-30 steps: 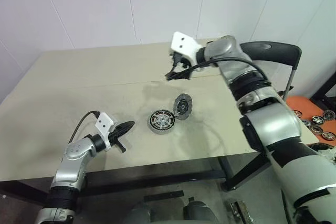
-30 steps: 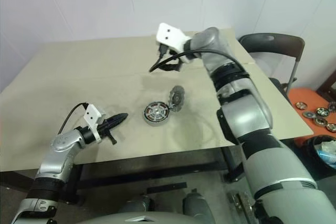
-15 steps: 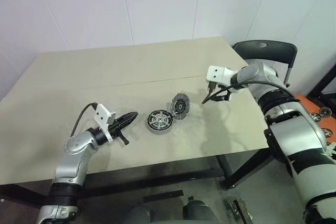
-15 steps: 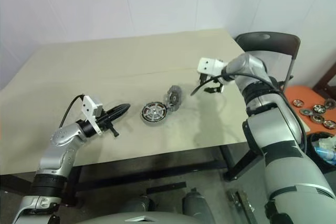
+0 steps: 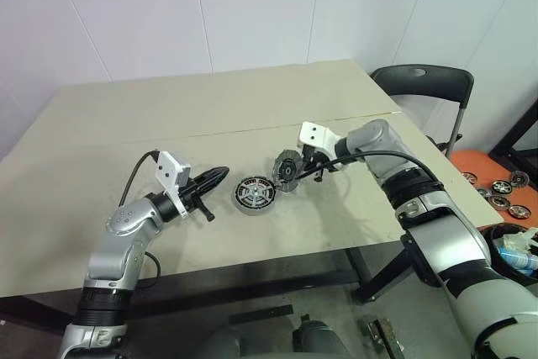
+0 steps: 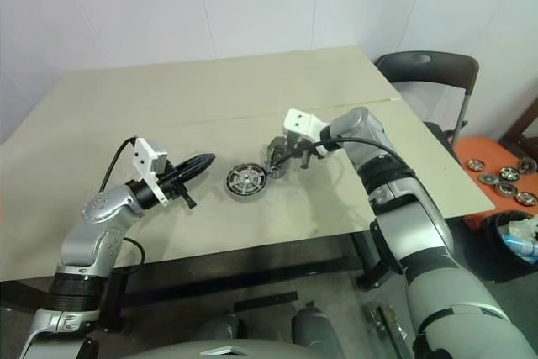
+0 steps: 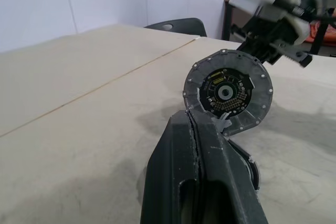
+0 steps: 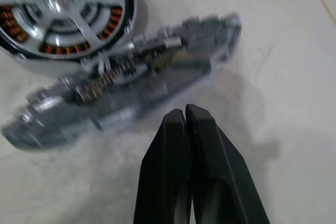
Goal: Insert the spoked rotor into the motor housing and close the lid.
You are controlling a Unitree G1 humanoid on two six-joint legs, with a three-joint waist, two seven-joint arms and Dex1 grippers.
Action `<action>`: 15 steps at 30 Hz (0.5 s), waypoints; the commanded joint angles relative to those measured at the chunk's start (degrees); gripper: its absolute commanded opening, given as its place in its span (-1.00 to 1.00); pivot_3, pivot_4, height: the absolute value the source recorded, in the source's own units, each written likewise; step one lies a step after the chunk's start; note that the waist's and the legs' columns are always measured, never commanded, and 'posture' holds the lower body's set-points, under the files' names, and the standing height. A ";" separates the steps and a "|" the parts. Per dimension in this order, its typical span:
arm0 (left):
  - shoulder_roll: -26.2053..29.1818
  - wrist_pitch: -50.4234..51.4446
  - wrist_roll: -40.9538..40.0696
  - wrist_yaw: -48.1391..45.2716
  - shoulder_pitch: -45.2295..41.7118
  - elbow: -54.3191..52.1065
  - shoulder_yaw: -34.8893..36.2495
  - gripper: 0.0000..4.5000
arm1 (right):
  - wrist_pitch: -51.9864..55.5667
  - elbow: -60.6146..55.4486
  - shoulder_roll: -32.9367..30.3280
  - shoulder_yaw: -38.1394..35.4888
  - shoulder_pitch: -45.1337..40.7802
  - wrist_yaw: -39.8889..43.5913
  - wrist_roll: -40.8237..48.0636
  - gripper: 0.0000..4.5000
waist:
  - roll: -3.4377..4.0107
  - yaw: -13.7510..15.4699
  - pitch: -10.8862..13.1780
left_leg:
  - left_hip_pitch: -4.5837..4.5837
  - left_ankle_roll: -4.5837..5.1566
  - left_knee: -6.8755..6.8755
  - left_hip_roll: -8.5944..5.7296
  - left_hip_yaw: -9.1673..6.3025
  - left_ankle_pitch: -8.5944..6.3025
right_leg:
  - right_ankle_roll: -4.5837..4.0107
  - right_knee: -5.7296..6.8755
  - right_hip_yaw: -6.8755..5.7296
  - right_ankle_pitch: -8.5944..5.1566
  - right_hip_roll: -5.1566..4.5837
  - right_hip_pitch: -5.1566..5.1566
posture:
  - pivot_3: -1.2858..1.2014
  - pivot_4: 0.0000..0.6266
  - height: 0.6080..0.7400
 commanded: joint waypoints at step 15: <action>-0.98 -0.27 1.46 0.66 -1.54 -0.81 -1.98 -1.00 | 14.20 -14.43 6.32 -1.94 3.92 5.65 11.63 -0.98 | -0.02 -0.08 -0.02 | 0.01 0.00 0.00 0.04 -0.03 0.00 | 0.00 0.02 -0.02 0.00 0.01 -0.01 | 0.03 -1.00 1.00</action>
